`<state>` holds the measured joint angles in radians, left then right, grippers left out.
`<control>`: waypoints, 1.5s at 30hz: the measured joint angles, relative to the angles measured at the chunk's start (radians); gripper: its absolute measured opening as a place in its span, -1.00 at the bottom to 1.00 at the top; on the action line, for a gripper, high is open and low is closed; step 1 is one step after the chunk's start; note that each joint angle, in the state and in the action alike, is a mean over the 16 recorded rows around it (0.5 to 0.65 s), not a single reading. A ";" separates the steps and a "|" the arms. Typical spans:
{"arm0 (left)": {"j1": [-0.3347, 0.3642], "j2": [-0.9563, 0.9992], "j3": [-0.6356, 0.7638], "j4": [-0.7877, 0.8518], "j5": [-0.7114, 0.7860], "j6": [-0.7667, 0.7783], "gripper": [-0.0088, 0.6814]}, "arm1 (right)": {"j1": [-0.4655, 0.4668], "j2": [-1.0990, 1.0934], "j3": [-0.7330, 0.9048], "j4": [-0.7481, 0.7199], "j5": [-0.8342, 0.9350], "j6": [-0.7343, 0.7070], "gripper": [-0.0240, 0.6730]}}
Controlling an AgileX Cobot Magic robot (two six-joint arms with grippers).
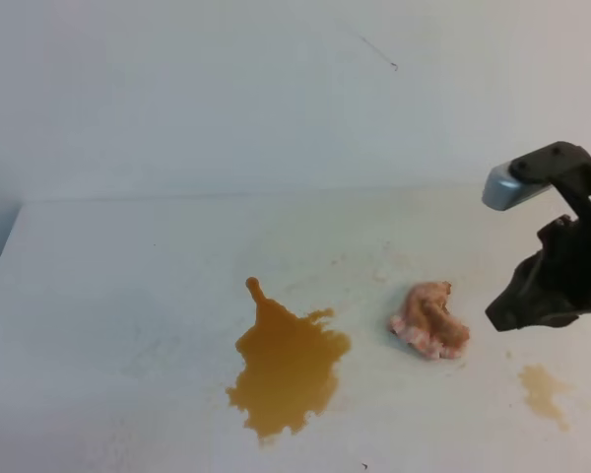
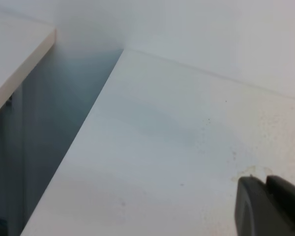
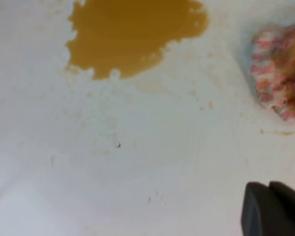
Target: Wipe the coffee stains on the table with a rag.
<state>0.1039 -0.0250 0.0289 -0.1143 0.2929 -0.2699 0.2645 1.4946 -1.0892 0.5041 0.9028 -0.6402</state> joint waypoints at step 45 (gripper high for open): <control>0.000 -0.002 0.002 0.000 -0.001 0.000 -0.97 | 0.261 0.704 -0.647 -0.226 0.047 0.050 -0.81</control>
<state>0.1039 -0.0266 0.0308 -0.1142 0.2919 -0.2698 0.5255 2.1983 -1.7361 0.2785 0.9497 -0.5905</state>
